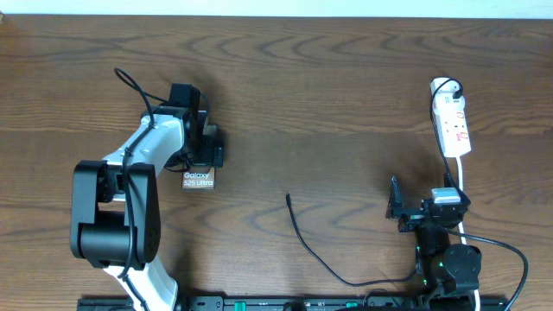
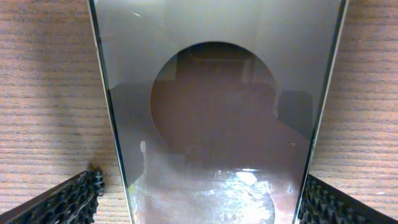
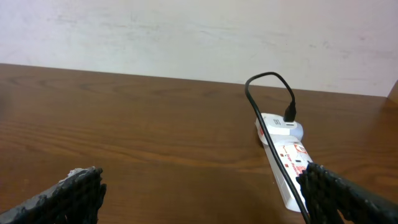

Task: Plug charger to phone and switch on socket
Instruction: 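Lower the left gripper and close it on the phone's sides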

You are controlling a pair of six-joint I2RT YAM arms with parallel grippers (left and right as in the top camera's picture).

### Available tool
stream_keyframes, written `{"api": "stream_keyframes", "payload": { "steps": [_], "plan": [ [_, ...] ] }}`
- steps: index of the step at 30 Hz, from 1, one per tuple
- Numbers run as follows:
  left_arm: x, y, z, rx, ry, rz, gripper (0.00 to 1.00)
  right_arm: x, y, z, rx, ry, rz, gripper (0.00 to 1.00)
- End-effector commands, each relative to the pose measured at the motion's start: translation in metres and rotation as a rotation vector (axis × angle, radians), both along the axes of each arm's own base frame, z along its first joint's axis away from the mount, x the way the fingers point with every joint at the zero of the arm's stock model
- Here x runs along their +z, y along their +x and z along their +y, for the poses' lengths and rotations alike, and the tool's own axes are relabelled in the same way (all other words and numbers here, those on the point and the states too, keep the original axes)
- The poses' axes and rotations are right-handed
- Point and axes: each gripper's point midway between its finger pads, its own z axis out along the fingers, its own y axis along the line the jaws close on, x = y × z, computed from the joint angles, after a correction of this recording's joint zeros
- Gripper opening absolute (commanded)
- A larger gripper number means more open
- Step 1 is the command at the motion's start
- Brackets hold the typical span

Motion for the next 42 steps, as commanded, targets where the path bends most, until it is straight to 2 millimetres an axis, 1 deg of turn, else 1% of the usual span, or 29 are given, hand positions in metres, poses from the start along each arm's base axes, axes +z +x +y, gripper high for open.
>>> {"api": "stream_keyframes", "payload": {
  "steps": [1,10,13,20,28,38,42],
  "plan": [
    [-0.017,-0.008,0.003,-0.002,0.014,0.049,0.97,-0.002,0.000,0.002,0.008,0.009,0.006,0.99],
    [-0.017,-0.007,0.002,-0.007,0.008,0.044,0.98,-0.002,0.000,0.002,0.008,0.009,0.006,0.99],
    [-0.016,-0.007,-0.007,-0.063,-0.018,0.043,0.97,-0.002,0.000,0.002,0.008,0.009,0.006,0.99],
    [-0.016,-0.004,-0.022,-0.106,-0.017,0.024,0.97,-0.002,0.000,0.002,0.008,0.009,0.006,0.99],
    [-0.016,-0.004,-0.020,-0.095,-0.017,0.026,0.98,-0.002,0.000,0.002,0.008,0.009,0.006,0.99],
    [-0.017,-0.010,-0.019,-0.095,-0.014,0.050,0.98,-0.002,0.000,0.002,0.008,0.009,0.006,0.99],
    [-0.017,-0.012,-0.015,-0.093,0.005,0.057,0.98,-0.002,0.000,0.002,0.008,0.009,0.006,0.99]
  ]
}}
